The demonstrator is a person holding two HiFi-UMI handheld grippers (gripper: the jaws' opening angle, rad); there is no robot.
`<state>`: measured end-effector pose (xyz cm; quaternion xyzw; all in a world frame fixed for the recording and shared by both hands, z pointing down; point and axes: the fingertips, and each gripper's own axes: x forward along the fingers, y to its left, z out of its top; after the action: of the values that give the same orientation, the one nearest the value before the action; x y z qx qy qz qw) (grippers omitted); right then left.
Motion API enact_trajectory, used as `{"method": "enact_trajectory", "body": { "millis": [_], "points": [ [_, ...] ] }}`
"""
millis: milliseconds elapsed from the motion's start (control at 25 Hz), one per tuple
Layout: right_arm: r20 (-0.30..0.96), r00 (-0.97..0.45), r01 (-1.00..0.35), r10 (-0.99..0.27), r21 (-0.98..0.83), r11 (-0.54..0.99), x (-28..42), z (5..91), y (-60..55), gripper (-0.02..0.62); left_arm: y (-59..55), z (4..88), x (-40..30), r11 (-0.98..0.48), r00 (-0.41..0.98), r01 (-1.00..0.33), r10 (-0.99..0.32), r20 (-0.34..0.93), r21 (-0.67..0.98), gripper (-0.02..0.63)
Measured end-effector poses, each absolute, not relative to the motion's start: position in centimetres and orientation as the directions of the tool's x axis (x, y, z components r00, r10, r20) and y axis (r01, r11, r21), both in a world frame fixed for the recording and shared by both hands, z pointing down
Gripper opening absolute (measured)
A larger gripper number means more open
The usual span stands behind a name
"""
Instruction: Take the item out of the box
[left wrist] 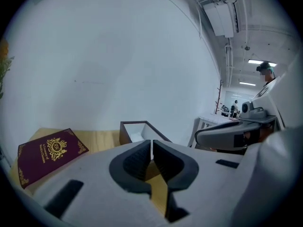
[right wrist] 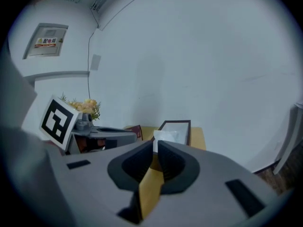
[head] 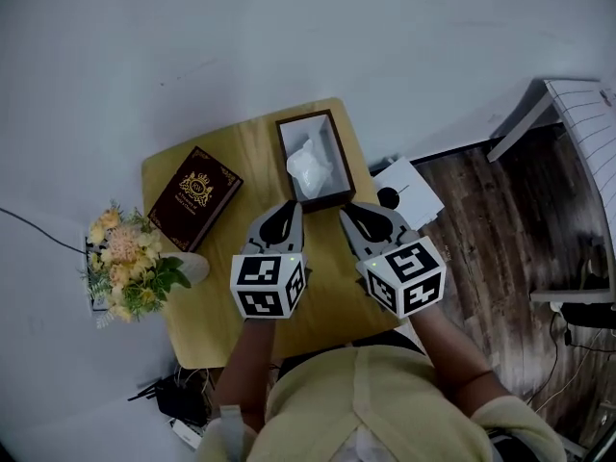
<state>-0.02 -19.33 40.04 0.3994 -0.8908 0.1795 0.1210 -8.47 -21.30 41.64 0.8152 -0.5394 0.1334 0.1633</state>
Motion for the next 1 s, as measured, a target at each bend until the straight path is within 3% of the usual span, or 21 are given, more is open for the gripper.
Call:
{"method": "enact_trajectory", "body": {
  "millis": [560,680,1000],
  "points": [
    [0.372,-0.709,-0.698,-0.600,-0.244,0.674,-1.5,41.7,-22.4,0.034,-27.4,42.6,-9.6,-0.302,0.307,-0.950,-0.850,0.429,0.081,0.026],
    [0.376,-0.720,-0.685,-0.584,-0.250,0.684,-1.5,42.1,-22.5,0.034,-28.6,42.8,-9.3,-0.340,0.327,-0.939,-0.830,0.453,0.055,0.115],
    [0.375,-0.739,-0.664,-0.560,-0.264,0.699,-1.8,42.4,-23.5,0.034,-30.4,44.1,-9.7,-0.395,0.346,-0.918,-0.766,0.542,0.028,0.147]
  ]
}}
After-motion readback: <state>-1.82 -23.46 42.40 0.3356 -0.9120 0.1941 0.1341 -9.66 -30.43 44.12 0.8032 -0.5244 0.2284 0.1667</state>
